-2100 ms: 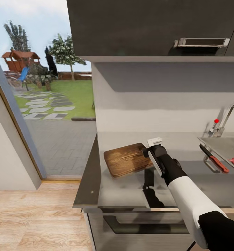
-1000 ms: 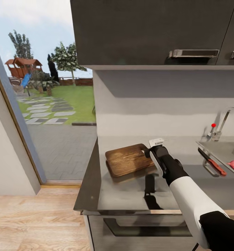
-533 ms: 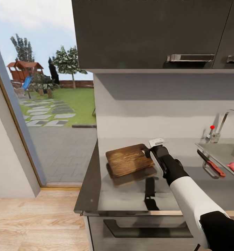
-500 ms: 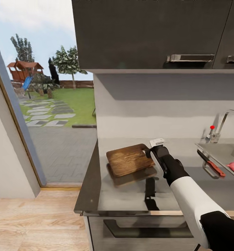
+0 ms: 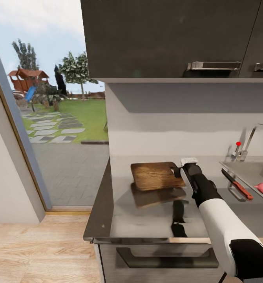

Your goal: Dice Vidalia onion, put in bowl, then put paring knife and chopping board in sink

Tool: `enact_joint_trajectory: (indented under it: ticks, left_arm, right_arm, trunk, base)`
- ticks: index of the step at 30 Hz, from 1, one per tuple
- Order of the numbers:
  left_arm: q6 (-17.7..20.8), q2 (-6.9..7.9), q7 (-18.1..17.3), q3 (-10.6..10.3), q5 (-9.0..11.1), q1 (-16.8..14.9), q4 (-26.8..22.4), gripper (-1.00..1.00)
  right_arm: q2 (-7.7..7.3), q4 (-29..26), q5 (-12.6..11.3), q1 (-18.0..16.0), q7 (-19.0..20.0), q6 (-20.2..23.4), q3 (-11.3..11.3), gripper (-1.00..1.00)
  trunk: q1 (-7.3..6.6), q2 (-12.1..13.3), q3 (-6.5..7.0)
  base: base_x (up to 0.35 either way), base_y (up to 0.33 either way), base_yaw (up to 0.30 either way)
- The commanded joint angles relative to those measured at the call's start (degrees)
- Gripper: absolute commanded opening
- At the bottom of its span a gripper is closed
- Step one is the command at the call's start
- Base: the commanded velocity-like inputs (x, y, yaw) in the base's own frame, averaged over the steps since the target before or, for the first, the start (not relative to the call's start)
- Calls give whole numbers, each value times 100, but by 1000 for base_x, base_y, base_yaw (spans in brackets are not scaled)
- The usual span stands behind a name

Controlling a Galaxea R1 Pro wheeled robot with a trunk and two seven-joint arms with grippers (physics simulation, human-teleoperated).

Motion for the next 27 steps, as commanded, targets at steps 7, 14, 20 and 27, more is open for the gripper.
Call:
enact_joint_trajectory:
  ticks: [7,14,20,27]
  left_arm:
    - [-18,-8,2,2,6,-2,3,100]
    - [-18,-10,2,2,1,-3,5,100]
    - [-18,-10,2,2,-3,-2,8,100]
    - [-18,-10,2,2,-2,-3,5,100]
  right_arm:
    - [-4,101,-15,-4,-55,28,-28,-100]
    - [-45,112,-14,-4,-263,27,-31,-100]
    - [-55,112,-12,-4,-326,30,-33,-100]
    - [-104,112,-12,-4,-358,36,-40,-100]
  trunk:
    - [0,-3,-6]
    - [0,-3,-6]
    - [0,-3,-6]
    - [0,-3,-6]
  base:
    - [0,-9,0]
    - [0,-200,0]
    - [0,-310,0]
    - [0,-314,0]
